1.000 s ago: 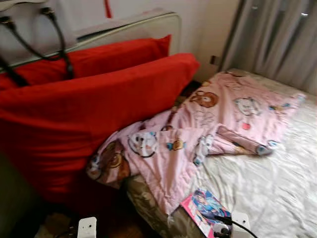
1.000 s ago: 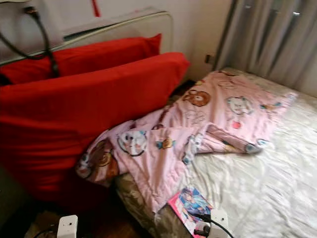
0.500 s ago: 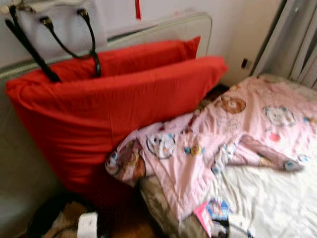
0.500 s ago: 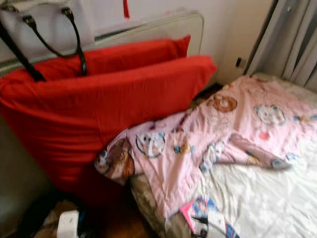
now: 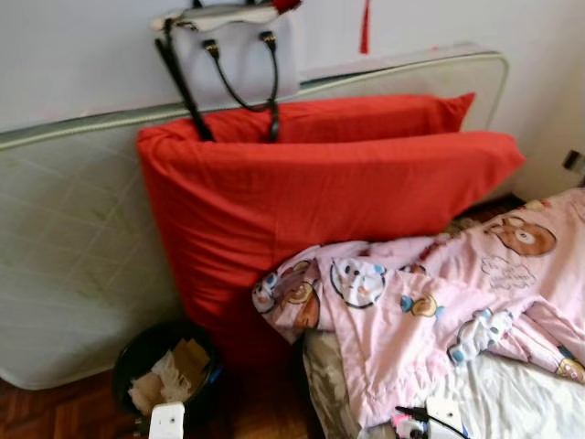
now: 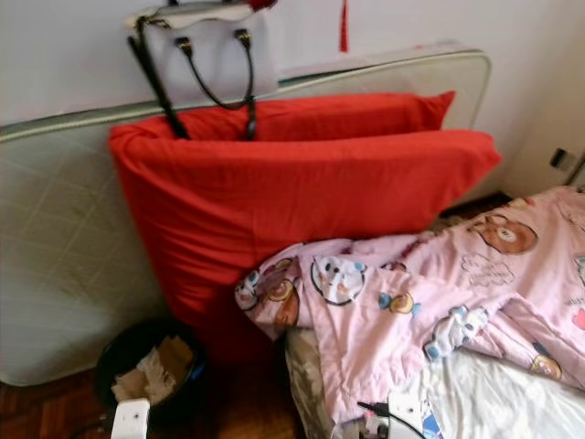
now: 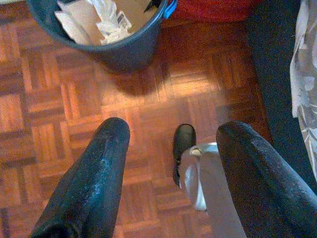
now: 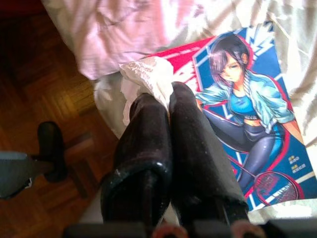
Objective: Clean up the room
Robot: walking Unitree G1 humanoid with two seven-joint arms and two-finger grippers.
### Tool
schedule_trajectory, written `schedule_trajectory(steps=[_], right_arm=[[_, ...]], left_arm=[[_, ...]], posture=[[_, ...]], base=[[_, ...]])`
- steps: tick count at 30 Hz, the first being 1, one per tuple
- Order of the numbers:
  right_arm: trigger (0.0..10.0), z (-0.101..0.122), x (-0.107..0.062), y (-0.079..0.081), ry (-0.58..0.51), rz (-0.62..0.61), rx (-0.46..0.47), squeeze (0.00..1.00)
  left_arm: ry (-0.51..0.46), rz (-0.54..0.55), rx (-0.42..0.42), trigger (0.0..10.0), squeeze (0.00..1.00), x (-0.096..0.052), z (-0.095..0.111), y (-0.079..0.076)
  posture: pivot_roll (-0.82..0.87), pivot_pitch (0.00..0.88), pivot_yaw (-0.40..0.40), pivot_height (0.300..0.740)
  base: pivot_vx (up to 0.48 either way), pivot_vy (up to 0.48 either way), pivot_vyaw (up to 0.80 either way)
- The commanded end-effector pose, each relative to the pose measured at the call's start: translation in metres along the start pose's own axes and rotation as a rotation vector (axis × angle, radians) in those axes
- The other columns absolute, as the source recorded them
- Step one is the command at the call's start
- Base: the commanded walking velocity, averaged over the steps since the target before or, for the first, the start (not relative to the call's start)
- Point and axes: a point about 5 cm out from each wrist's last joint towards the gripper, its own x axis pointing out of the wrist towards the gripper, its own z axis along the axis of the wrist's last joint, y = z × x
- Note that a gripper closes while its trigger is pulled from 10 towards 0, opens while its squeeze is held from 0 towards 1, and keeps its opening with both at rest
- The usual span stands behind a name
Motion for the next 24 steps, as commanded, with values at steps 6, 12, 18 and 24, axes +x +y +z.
schedule_trajectory(steps=[6,12,18,24], right_arm=[[10.0,-0.0001,0.0008,0.0074,0.005,0.022,0.006,0.0],[10.0,-0.0001,0.001,0.0085,0.008,0.024,0.007,0.0],[10.0,0.0001,0.0012,0.01,0.009,0.026,0.007,0.0],[10.0,0.0002,0.0013,0.0107,0.01,0.025,0.01,0.0]], left_arm=[[0.011,0.001,0.005,10.0,0.0,0.0005,0.001,0.0025],[0.014,-0.002,0.012,10.0,0.0,0.0007,0.0016,0.0034],[0.014,0.002,0.013,10.0,0.0,0.0007,0.0022,0.0054],[0.014,0.0,0.016,10.0,0.0,0.0008,0.0027,0.0059]], posture=[[0.04,0.0,-0.036,0.735],[0.04,0.0,-0.03,0.735],[0.04,0.0,-0.025,0.735],[0.04,0.0,-0.021,0.735]], base=[[0.0,0.211,0.0],[0.0,0.253,0.0],[0.0,0.266,0.0],[0.0,-0.135,0.0]])
